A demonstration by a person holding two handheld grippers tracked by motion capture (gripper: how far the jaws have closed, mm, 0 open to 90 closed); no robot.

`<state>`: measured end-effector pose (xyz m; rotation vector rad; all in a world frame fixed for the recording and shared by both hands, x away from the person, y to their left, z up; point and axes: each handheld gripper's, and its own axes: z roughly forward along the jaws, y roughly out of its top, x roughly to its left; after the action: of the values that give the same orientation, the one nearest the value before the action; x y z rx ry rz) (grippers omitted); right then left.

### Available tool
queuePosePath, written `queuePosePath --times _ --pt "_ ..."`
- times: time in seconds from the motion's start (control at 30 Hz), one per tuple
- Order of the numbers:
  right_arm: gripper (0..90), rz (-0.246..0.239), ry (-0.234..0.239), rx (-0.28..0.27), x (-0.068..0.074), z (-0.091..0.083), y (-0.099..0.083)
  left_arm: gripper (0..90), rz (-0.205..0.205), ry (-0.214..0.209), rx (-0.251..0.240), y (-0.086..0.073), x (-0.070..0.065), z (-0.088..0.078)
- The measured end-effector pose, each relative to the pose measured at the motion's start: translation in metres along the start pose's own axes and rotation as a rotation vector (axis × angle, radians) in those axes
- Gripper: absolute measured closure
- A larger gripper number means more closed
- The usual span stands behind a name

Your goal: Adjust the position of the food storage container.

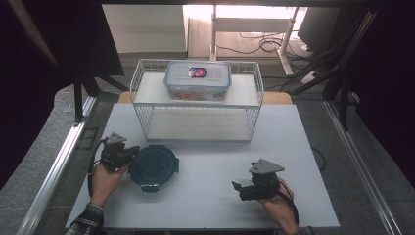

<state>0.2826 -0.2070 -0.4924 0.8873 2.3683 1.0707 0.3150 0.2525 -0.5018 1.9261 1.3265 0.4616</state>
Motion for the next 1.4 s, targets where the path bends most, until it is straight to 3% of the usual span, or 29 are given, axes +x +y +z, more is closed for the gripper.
queuePosePath --times 0.17,0.27,0.33,0.5,0.63,0.93,1.07,1.4 --pt "4.7 0.004 0.006 0.003 0.000 0.000 -0.001 90.0 0.003 -0.031 -0.004 -0.003 -0.010 0.000" --pt "4.9 0.002 0.009 0.006 0.000 0.001 -0.001 90.0 -0.045 -0.083 -0.011 -0.005 -0.003 0.000" --pt "4.9 0.001 0.010 0.009 0.000 0.001 -0.002 90.0 -0.063 -0.095 -0.016 -0.008 -0.002 -0.001" --pt "5.0 0.006 0.012 0.014 0.000 0.002 -0.002 90.0 -0.037 -0.047 -0.008 -0.013 -0.010 -0.010" --pt "5.0 0.009 0.014 0.014 0.001 0.002 -0.002 90.0 -0.054 -0.073 -0.005 -0.021 -0.013 -0.017" --pt "5.0 0.009 0.020 0.016 0.001 0.004 -0.002 90.0 -0.038 -0.107 -0.001 -0.028 -0.030 -0.021" --pt "5.0 0.007 0.021 0.022 0.001 0.005 -0.002 90.0 -0.003 -0.136 0.004 -0.025 -0.043 -0.017" --pt "5.0 0.007 0.023 0.026 0.002 0.006 -0.001 90.0 0.028 -0.160 -0.007 -0.008 -0.066 0.004"
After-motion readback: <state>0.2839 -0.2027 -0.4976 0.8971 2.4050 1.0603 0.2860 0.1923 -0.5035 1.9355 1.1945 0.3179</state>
